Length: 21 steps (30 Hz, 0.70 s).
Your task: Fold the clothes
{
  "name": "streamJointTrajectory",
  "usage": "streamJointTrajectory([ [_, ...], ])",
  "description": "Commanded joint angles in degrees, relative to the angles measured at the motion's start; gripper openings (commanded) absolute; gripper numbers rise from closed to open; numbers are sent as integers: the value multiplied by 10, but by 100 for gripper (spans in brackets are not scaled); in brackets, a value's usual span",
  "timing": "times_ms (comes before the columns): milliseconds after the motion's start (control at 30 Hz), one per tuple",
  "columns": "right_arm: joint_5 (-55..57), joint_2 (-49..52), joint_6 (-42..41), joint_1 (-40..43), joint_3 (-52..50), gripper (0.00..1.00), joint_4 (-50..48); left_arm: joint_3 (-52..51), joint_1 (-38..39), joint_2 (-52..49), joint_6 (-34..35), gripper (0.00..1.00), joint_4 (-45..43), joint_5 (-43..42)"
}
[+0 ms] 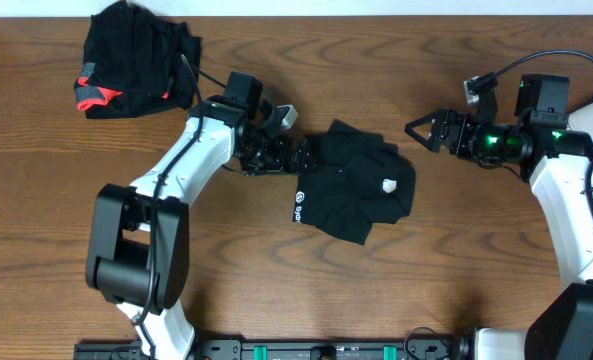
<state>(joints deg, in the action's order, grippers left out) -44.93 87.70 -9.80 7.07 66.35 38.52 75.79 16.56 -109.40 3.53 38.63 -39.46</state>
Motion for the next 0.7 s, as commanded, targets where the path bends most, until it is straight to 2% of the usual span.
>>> streamJointTrajectory([
  [0,-3,-9,11,10,4,99,1,1,-2,-24,17,98,-9,-10],
  [667,-21,-9,11,21,4,99,3,1,-1,-76,28,98,-28,-35],
])
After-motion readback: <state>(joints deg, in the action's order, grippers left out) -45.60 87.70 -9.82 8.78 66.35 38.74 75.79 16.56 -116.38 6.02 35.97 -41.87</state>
